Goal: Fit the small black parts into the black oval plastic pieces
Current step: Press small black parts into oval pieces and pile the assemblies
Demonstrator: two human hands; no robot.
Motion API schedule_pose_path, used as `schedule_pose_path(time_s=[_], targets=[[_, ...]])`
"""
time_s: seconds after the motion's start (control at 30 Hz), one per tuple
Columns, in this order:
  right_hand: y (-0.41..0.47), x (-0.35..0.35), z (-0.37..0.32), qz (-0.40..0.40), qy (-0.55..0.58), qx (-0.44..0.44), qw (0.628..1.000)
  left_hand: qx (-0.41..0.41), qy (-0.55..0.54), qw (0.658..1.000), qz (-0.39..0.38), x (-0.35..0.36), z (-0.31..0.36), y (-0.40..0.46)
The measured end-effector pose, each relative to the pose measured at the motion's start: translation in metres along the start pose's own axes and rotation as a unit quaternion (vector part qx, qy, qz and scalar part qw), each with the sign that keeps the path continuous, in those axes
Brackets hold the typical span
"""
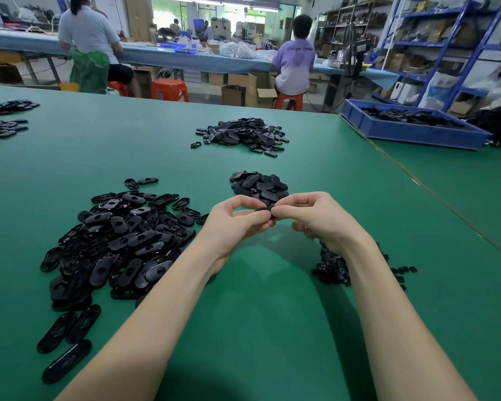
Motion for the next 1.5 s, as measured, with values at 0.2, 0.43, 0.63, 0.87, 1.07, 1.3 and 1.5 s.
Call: schedule_pose_path(time_s=[0.2,0.43,0.63,0.87,1.07,1.3,1.5], targets=[[0.001,-0.001,0.0,0.008,-0.009,-0.014,1.0,-0.011,-0.023,1.0,-0.015,-0.003,0.002,-0.001],[0.003,0.002,0.0,0.039,-0.049,-0.03,0.998,0.009,0.044,0.999,0.011,0.0,-0.001,-0.002],[0.005,0.003,0.006,0.062,-0.066,-0.022,0.996,0.009,0.062,0.998,0.02,-0.001,-0.006,-0.003],[0.006,0.009,0.007,0.1,-0.088,-0.035,0.99,0.018,0.079,0.995,0.059,0.001,-0.017,-0.002],[0.008,0.009,0.011,0.066,0.02,-0.002,0.998,0.075,0.242,0.967,-0.017,-0.009,-0.01,0.003],[0.01,0.001,0.015,0.082,0.053,0.035,0.995,0.207,0.434,0.875,0.045,-0.005,-0.003,0.059],[0.01,0.007,0.019,0.063,0.023,0.042,0.997,0.115,0.491,0.86,0.082,0.007,-0.014,0.115]])
Point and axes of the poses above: each hand's wrist, its own y-axis towards the middle knuckle, its own x-axis out of the palm, z = x × y, the point moved 2 cm from there along y, towards the middle knuckle, and after that the axes turned 14 degrees about x, right-handed, at the moved point
